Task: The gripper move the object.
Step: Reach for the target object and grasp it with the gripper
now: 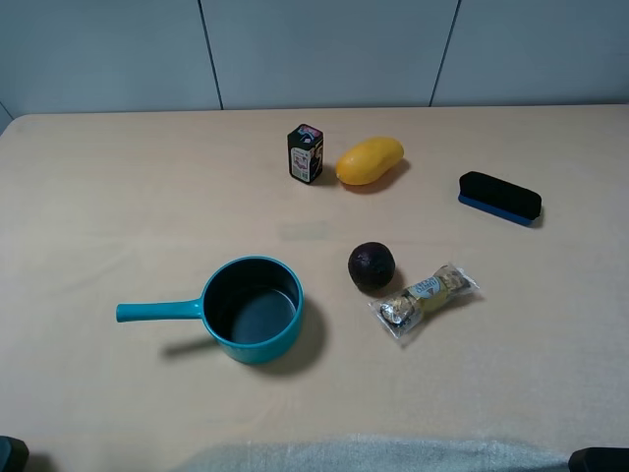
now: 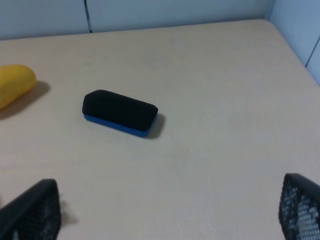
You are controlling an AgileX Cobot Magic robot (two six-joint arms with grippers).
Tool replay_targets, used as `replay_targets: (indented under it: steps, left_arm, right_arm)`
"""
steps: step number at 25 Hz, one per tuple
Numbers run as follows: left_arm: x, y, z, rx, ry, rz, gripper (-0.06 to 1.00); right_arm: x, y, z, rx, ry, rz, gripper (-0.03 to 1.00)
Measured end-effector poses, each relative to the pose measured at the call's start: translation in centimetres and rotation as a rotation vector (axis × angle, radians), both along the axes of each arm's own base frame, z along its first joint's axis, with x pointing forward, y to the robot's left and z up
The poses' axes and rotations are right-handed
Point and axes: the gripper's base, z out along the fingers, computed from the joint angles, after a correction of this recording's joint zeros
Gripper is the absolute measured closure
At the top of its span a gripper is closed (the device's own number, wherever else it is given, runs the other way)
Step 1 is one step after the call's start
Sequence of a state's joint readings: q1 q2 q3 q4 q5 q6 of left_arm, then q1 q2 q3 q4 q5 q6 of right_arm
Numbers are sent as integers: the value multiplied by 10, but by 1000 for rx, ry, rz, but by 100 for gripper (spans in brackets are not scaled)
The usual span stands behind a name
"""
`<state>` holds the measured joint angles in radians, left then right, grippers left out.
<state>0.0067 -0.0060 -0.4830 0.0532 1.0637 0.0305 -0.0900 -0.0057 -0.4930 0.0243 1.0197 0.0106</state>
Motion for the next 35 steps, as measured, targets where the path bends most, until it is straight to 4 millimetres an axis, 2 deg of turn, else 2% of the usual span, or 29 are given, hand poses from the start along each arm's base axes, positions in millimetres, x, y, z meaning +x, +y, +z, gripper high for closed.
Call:
replay_targets:
  steps: [4,15,21,27,35]
  left_arm:
    - [0,0,0,0,0,0,24]
    - [0,0,0,0,0,0,24]
    - [0,0,0,0,0,0,24]
    - [0,0,0,0,0,0,24]
    - [0,0,0,0,0,0,24]
  right_arm:
    - [4,0,0,7,26,3,31]
    - [54,-4,-3,43,318,6,31]
    - [98,-7,3,62,479,7,31]
    - [156,-12,7,21,635,60,31]
    - [228,-18,15,-57,709,164,31]
